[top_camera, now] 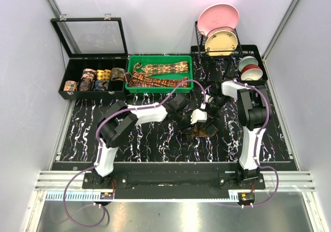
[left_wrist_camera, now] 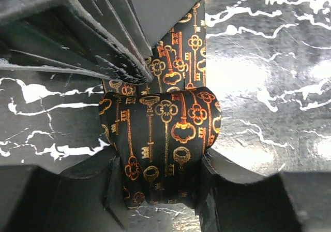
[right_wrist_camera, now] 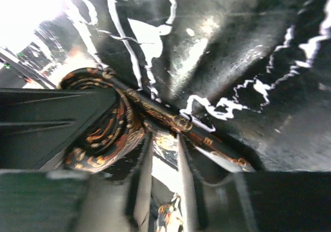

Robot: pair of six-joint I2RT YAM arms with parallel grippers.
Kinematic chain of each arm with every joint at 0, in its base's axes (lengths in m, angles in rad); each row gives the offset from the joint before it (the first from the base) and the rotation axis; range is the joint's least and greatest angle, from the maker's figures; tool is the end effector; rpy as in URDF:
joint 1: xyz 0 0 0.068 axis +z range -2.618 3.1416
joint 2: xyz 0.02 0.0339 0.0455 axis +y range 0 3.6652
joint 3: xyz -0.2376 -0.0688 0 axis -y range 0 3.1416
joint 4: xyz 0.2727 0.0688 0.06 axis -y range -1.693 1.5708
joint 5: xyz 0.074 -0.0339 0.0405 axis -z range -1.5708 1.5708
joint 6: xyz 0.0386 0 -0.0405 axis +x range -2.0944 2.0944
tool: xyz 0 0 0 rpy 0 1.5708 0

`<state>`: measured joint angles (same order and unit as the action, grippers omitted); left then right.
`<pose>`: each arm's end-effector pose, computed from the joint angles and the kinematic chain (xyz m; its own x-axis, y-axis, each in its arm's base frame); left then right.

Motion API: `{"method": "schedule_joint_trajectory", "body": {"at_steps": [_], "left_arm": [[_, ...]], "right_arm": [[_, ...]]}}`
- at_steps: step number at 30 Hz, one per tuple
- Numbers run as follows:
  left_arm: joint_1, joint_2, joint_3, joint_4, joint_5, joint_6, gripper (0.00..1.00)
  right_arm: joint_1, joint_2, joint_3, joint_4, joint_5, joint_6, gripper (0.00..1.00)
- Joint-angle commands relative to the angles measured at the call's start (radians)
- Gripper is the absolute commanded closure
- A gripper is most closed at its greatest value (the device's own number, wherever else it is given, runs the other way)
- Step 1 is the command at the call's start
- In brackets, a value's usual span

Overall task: Roll the ties
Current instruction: Roll the tie at the center of the board.

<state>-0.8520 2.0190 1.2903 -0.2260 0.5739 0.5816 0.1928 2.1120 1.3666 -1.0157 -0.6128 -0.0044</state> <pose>0.2660 -0.3358 0.1040 0.0116 0.6873 -0.7263 0.9960 -0.0727 -0.0528 0.3525 0.0914 0.0726 -0.9635 -0.1918 0.1867 -0.0542 0.8229 0.5656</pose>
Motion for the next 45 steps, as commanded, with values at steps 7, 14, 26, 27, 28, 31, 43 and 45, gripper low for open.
{"method": "schedule_joint_trajectory", "body": {"at_steps": [7, 14, 26, 27, 28, 31, 43, 45], "left_arm": [[-0.013, 0.127, 0.075, -0.194, -0.262, -0.065, 0.63], [0.001, 0.155, 0.107, -0.245, -0.26, -0.091, 0.62], [0.013, 0.153, 0.122, -0.262, -0.204, -0.069, 0.55], [0.013, 0.152, 0.124, -0.26, -0.195, -0.069, 0.53], [0.014, 0.15, 0.126, -0.257, -0.194, -0.072, 0.51], [0.021, 0.13, 0.119, -0.24, -0.167, -0.074, 0.41], [0.03, 0.035, 0.047, 0.048, 0.018, -0.215, 0.23], [0.03, 0.037, 0.044, 0.103, 0.037, -0.233, 0.22]], "right_arm": [[-0.072, -0.181, -0.057, 0.046, -0.171, -0.026, 0.54], [-0.072, -0.172, -0.089, 0.153, -0.249, -0.006, 0.49], [-0.027, -0.142, -0.146, 0.223, -0.246, -0.009, 0.88], [-0.027, -0.139, -0.147, 0.221, -0.236, -0.012, 0.94], [-0.027, -0.138, -0.147, 0.212, -0.223, -0.019, 1.0], [-0.029, -0.142, -0.158, 0.21, -0.16, -0.022, 1.0], [-0.012, -0.122, -0.141, 0.19, 0.027, -0.023, 1.0], [-0.003, -0.112, -0.135, 0.19, 0.048, -0.023, 1.0]]}}
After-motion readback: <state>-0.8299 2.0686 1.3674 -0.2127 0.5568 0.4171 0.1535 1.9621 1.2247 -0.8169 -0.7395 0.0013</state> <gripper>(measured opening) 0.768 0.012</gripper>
